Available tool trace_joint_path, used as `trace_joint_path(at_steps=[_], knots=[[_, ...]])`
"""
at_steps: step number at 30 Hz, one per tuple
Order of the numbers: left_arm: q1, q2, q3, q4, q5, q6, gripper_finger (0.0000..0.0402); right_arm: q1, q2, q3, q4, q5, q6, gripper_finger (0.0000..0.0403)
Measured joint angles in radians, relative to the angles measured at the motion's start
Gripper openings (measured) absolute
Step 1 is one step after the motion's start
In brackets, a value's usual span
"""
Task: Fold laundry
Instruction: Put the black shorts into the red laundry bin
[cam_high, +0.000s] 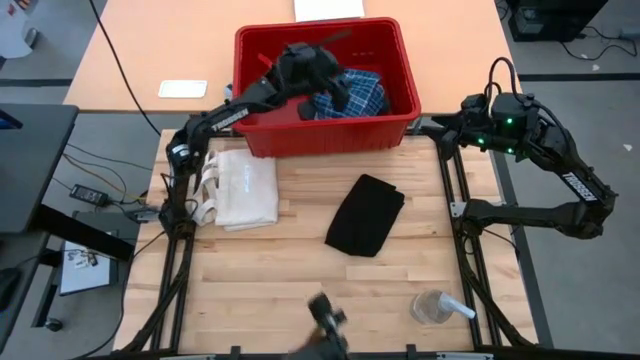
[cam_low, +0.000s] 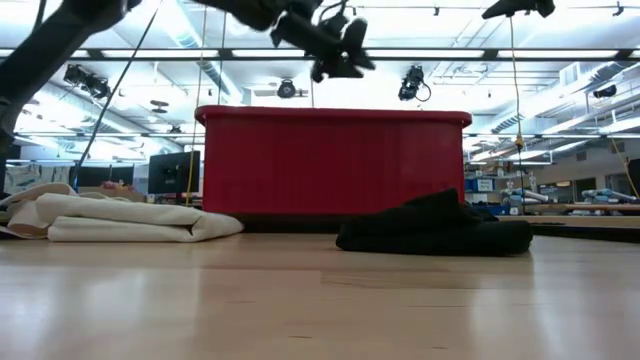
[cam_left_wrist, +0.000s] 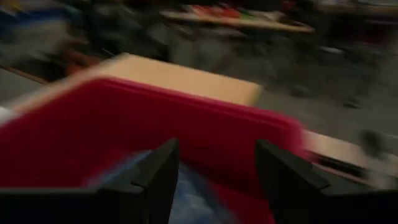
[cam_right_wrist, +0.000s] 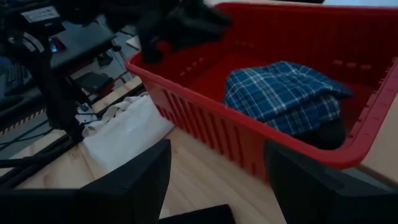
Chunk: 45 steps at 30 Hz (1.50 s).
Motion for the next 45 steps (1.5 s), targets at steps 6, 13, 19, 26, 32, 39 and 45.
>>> trace_joint_path(at_steps=[6, 13, 19, 26, 32, 39, 45], knots=[[-0.141, -0.006, 0.0, -0.203, 0.117, -0.051, 0.0212, -0.001, 0.0, 0.0, 0.049, 0.006, -0.053, 0.0262], [-0.307, 0.006, -0.081, -0.184, 0.07, -0.036, 0.0195, -0.001, -0.022, 0.0, 0.039, -0.001, -0.064, 0.0262], [-0.382, -0.005, -0.346, 0.023, 0.122, -0.255, 0.0161, -0.001, -0.051, 0.0, -0.031, -0.017, -0.058, 0.0262], [-0.47, -0.004, -0.523, 0.152, 0.245, -0.586, 0.0153, -0.001, -0.05, 0.0, -0.159, -0.047, -0.067, 0.0262], [-0.473, -0.005, -0.529, -0.038, 0.26, -0.906, 0.0154, -0.001, -0.044, -0.003, -0.16, -0.061, -0.079, 0.0262], [-0.505, -0.044, -0.527, -0.176, 0.249, -0.795, 0.0176, -0.001, -0.043, -0.194, -0.108, -0.198, -0.102, 0.0262], [-0.557, -0.091, -0.53, -0.39, -0.012, -0.638, 0.0175, 0.003, -0.075, -0.415, 0.067, -0.322, 0.001, 0.0262]])
